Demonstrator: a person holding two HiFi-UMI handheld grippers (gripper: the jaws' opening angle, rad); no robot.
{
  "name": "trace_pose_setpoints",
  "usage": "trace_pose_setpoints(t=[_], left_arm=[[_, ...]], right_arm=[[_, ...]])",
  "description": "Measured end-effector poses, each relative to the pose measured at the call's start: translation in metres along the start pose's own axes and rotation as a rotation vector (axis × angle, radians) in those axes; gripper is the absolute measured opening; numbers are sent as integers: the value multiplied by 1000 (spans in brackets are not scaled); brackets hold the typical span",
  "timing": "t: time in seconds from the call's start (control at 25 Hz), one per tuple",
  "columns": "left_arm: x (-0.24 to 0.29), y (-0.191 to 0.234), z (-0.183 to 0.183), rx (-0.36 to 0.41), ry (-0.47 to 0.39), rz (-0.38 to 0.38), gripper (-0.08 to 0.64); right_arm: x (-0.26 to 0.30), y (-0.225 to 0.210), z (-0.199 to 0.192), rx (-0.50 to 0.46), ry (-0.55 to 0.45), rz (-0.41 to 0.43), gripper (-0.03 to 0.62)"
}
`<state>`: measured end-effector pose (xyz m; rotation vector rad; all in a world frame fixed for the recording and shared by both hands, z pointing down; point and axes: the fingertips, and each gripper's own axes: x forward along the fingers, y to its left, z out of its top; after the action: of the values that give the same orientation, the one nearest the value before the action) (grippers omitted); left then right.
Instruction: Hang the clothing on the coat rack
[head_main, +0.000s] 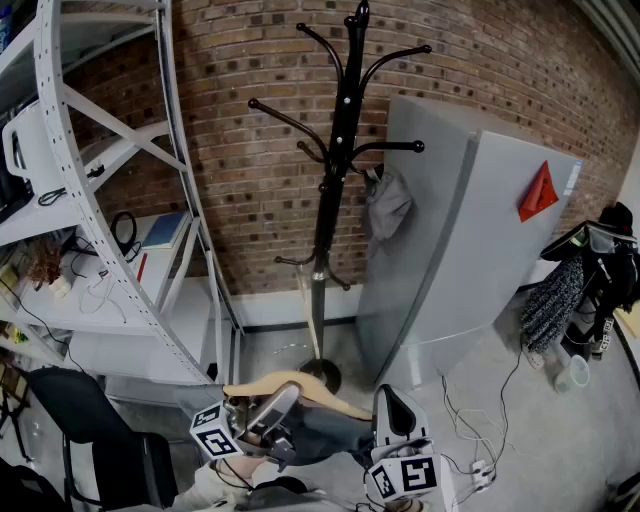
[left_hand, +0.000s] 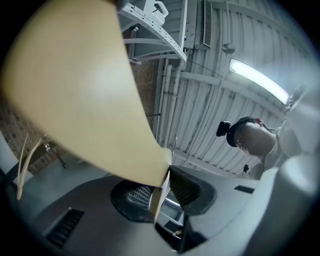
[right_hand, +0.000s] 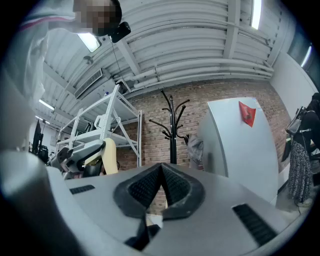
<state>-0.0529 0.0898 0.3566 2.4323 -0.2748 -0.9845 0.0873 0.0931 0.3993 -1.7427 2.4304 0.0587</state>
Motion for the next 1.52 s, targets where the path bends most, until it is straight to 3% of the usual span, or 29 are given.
trace_pose_setpoints(t=[0.28, 0.6, 0.96, 1.52], left_arm=[[8, 20, 6, -5, 1, -7, 95], [26, 68, 27, -8, 0, -10, 95], [52, 117, 58, -24, 31, -51, 95], [74, 167, 85, -59, 65, -95, 95]], right_arm=[[15, -7, -5, -17, -24, -14, 21], [70, -25, -14, -20, -13, -30, 21], [130, -39, -15, -27, -3, -93, 21], [178, -50, -17, -59, -22, -193, 21]])
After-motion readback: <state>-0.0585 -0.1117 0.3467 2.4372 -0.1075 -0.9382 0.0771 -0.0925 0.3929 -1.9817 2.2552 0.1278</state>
